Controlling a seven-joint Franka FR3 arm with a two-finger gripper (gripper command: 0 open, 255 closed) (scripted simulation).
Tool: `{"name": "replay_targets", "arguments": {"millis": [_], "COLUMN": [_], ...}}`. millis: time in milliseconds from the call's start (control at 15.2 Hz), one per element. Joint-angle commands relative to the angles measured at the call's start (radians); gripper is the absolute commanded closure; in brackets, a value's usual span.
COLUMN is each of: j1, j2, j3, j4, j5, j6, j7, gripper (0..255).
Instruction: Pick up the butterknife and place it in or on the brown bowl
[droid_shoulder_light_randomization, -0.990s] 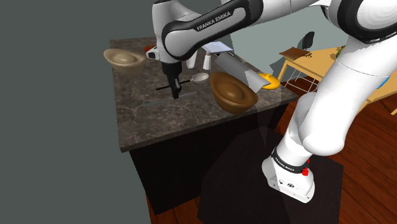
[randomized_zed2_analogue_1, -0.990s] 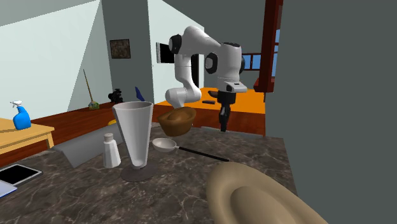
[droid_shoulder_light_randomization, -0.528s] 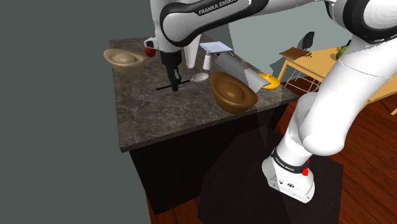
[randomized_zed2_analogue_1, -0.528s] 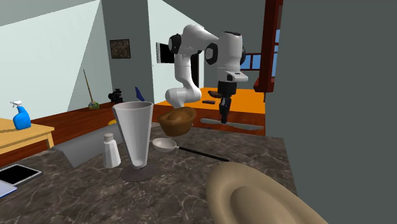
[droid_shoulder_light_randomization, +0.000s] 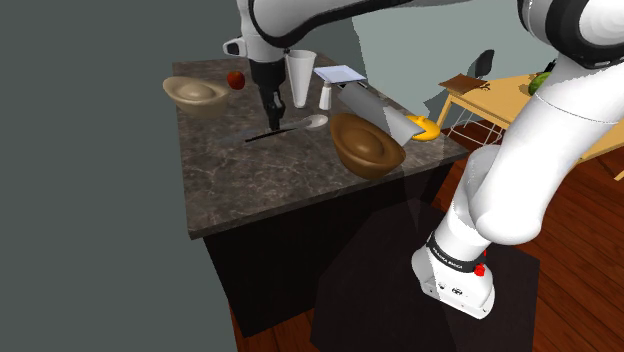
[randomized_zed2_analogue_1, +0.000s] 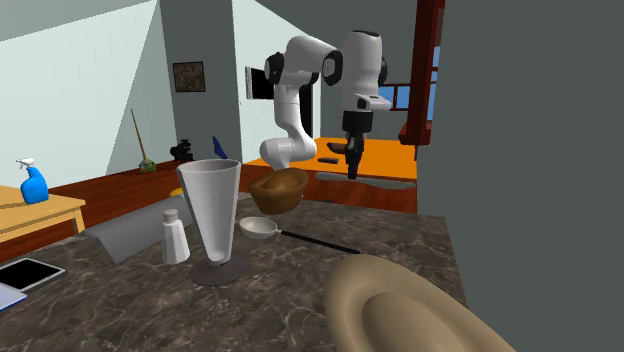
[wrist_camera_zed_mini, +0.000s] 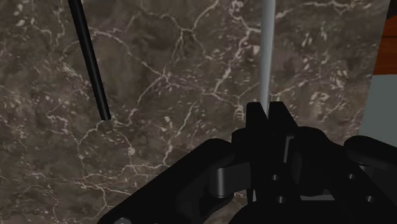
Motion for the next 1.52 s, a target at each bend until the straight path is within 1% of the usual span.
{"name": "replay_targets", "arguments": {"millis": [0,660,1056,1452], "j1": [0.0,0.0,-0.035,-0.073], "j2": [-0.002,-0.002,-0.203,-0.389], "j3": [0.0,0.001,-0.046,-0.104], "j4": [0.027,0.152,-0.046,-0.197], "j5": [0.0,0.001,-0.011,-0.045], "j6": [-0.029,-0.154,-0.154,-0.185], "j7": [-0.001,-0.004,-0.084,-0.169], "gripper": [255,255,255,255]}}
